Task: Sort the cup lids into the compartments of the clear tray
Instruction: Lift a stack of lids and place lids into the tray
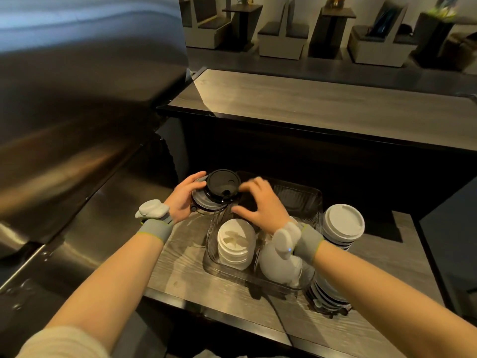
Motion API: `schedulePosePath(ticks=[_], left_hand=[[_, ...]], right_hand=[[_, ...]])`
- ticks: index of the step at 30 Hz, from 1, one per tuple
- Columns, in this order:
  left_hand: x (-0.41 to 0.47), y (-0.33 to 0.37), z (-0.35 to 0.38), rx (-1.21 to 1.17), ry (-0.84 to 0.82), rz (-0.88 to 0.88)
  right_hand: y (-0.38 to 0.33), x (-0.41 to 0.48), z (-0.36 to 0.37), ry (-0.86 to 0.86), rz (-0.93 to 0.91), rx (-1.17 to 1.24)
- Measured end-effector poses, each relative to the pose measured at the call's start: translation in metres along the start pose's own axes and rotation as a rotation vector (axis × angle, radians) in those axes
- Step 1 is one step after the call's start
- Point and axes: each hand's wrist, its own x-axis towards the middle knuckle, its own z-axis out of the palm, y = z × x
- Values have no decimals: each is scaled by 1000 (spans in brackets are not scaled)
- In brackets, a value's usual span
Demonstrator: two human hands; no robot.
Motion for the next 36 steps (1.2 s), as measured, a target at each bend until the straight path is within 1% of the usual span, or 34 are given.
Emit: schedulePosePath(ticks=[1, 2, 4, 5, 8, 11, 13, 15, 18, 20, 23, 25, 26, 27, 28, 30, 32, 33, 34, 35, 36], left_hand=[[1, 0, 2, 19, -16, 1], [1, 1, 3, 29, -31, -1], [3, 2, 5, 16, -69, -10], [4, 3, 4, 6, -85, -11], [10, 4, 2, -40, -106, 0], [19, 7, -6, -46, -75, 14], [25, 9, -12, -40, -49, 6], [31, 11, -18, -43, -30, -9], [39, 13, -26, -65, 1, -26], [41, 14, -28, -85, 1, -32], [45, 15, -29, -78, -17, -35], [46, 15, -28, -55, -28, -38], [46, 16, -26, -51, -36, -44], [46, 16, -25, -63, -50, -60], [45, 17, -24, -99, -67, -81], [43, 19, -21, -208, -115, -116], [42, 20, -17, -229, -145, -111], [41, 20, -13, -207, -153, -101], [40, 21, -7, -181, -160, -92], [38, 21, -2, -164, -165, -85], [36, 20, 5, -146, -172, -79]], right_hand=[[-2, 8, -3, -1, 36, 63], [-4, 16, -4, -44, 67, 92], [-8, 28, -2, -124, 108, 88], [-8, 33, 0, -129, 119, 93], [-5, 38, 2, -98, 192, 202], [4, 40, 0, -62, 346, 435], [14, 42, -1, -62, 438, 473], [25, 45, 0, -138, 501, 356], [38, 51, 6, -338, 522, 15], [42, 51, 11, -444, 464, -167], [46, 55, 26, -576, 348, -378], [48, 56, 35, -669, 324, -512], [49, 57, 37, -688, 328, -533], [50, 57, 36, -669, 339, -506], [49, 59, 34, -607, 348, -442], [45, 62, 25, -371, 352, -266], [36, 64, 16, -123, 311, -20], [29, 65, 12, -77, 267, 111], [23, 65, 9, -91, 218, 206], [17, 66, 6, -142, 182, 240], [13, 65, 5, -196, 161, 221]])
